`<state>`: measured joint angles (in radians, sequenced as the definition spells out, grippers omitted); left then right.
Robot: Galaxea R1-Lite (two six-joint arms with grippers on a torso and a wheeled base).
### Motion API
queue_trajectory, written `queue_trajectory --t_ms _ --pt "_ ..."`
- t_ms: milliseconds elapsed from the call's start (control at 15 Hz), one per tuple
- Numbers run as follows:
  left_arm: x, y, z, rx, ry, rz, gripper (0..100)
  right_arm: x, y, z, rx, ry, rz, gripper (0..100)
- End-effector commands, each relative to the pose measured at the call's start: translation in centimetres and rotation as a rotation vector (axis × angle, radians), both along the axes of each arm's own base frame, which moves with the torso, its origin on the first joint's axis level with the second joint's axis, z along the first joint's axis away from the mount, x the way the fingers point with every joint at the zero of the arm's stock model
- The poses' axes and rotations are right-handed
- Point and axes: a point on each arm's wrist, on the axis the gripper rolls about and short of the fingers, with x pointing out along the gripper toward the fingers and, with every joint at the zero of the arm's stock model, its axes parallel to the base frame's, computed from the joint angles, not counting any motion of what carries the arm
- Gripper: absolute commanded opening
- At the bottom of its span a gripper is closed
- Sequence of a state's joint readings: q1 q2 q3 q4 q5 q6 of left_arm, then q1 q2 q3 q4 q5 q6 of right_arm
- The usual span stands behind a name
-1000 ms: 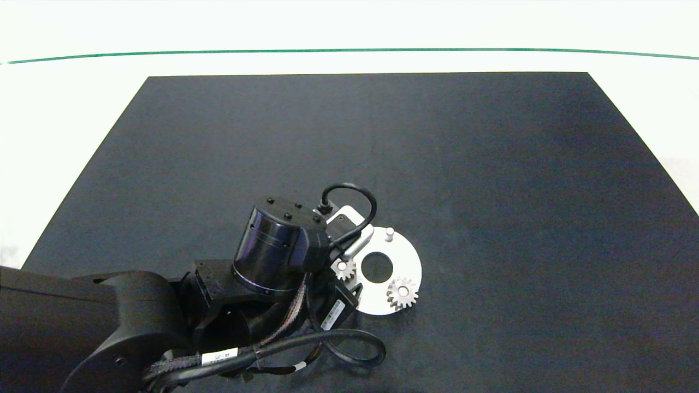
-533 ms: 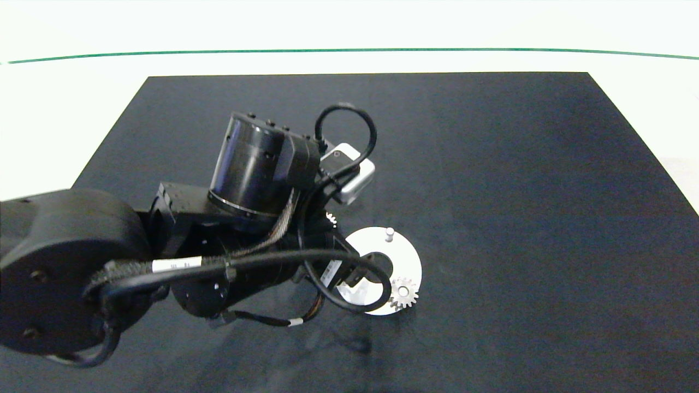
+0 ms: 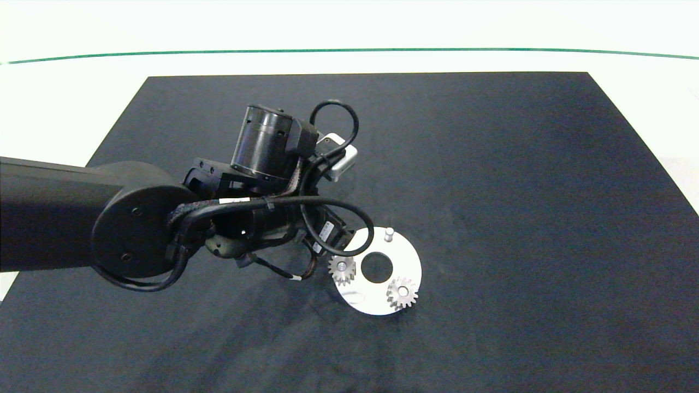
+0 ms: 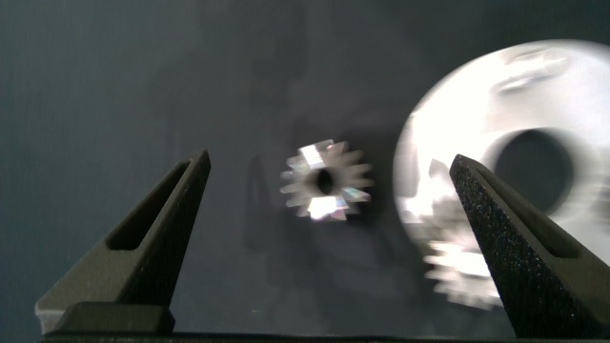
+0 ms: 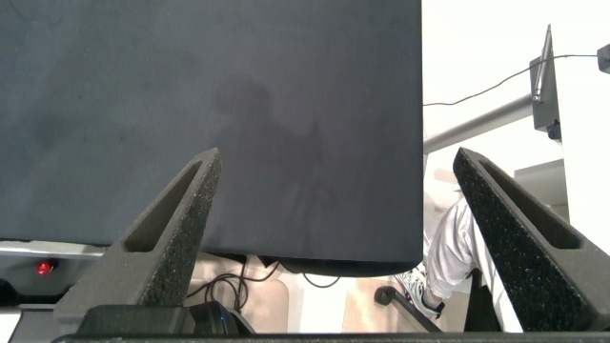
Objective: Install three planetary gears onto the carrier pins
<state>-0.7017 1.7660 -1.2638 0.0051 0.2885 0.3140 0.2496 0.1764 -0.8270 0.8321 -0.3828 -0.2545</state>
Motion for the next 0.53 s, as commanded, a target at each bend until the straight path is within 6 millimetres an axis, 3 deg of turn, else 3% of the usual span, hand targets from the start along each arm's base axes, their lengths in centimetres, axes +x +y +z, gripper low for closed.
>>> queue_trajectory --t_ms 67,533 --pt "1.5 0.9 -1.3 0.027 0.032 0.032 100 0.0 0.0 -0.1 -0.004 0.009 -0.001 100" --pt "1.8 0.5 -2.5 0.014 0.019 0.023 97 -0.1 0.0 0.0 -0.003 0.003 -0.001 100"
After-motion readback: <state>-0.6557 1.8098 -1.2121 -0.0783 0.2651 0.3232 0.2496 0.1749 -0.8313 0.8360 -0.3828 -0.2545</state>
